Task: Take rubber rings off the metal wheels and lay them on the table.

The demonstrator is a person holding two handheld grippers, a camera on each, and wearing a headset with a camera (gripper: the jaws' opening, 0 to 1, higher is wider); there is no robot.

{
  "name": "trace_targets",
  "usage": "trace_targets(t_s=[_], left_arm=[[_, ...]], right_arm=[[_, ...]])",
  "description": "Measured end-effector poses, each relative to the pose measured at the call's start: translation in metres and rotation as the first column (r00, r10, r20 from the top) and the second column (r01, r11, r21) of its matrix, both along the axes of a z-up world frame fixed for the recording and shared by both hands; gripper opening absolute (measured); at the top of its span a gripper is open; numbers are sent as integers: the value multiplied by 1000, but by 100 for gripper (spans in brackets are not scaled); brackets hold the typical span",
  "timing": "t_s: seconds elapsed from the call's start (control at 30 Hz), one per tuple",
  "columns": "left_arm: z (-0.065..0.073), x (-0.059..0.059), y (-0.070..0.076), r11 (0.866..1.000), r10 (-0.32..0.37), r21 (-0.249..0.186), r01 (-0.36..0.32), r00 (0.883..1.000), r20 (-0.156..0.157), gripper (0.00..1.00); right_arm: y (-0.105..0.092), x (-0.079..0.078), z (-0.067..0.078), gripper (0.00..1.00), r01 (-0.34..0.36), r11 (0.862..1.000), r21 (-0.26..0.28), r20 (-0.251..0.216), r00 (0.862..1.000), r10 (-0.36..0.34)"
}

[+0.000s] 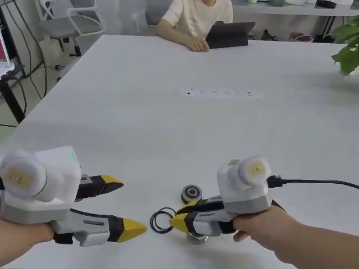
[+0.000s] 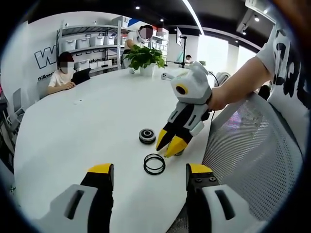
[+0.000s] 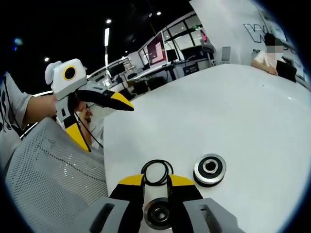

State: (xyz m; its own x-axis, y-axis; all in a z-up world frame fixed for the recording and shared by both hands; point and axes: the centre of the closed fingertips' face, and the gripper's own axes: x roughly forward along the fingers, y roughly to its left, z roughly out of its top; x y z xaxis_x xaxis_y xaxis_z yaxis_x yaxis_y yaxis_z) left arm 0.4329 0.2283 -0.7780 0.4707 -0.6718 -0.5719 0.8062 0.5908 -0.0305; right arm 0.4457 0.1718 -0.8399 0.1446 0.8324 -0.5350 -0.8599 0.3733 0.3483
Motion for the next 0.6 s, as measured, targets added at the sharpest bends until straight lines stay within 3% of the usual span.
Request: trace_targets(t_s=[0.6], left_arm=[[4,2,-7,1000,-12,-4,12,1000,1,58]], right_arm=[[-6,15,22,24,48,998,51,44,998,-50]])
